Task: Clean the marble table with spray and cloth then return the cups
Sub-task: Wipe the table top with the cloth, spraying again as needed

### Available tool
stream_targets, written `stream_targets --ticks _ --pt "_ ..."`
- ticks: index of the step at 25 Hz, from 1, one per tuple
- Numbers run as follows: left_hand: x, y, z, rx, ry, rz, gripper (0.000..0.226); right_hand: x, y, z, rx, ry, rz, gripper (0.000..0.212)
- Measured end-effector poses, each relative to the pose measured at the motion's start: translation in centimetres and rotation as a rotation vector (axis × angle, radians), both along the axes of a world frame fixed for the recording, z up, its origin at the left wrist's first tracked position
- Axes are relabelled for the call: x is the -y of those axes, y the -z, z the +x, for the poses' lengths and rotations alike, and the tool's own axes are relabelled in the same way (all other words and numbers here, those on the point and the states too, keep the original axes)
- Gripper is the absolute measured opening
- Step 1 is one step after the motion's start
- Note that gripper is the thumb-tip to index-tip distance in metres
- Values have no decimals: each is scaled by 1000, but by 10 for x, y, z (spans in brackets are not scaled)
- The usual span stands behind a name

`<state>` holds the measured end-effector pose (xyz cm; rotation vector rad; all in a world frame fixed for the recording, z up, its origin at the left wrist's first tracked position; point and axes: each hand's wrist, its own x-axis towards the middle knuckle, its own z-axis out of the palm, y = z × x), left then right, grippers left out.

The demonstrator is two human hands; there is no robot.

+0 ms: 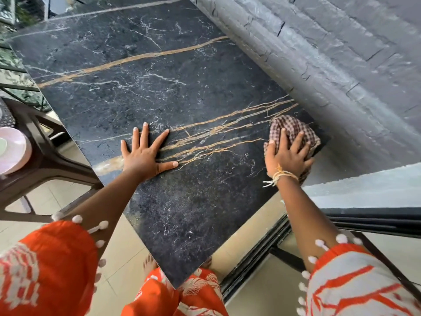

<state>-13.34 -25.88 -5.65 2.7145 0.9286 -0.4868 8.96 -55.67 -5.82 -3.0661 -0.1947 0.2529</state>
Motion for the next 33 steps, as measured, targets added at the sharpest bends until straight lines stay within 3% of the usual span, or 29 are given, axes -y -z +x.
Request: stream_targets --ticks 5,10,14,17,19,24,26,29,33 --pt "1 -1 0 5 24 -6 101 -36 0 -100 -29 -71 3 64" --pt "-16 -6 -18 87 144 -65 87 -66 -2 -225 -15 -310 39 63" --pt "-53 -5 -81 171 116 -78 75 -70 -3 -321 -22 -846 51 61" --pt "-80 -1 -111 152 145 -44 75 -61 -2 -293 33 -1136 51 62" --pt "-89 3 -120 157 219 -32 73 -55 -2 -261 72 -972 15 60" --pt "-96 8 -134 157 362 11 70 -101 -2 -223 -16 -59 10 61" --pt "-104 4 -134 148 434 13 73 -145 -4 -226 -63 102 62 62" --pt "-119 -1 -134 90 579 36 80 -209 -3 -250 -64 -102 99 62" --pt "-115 -2 -135 30 571 103 83 -242 0 -298 -68 -506 53 60"
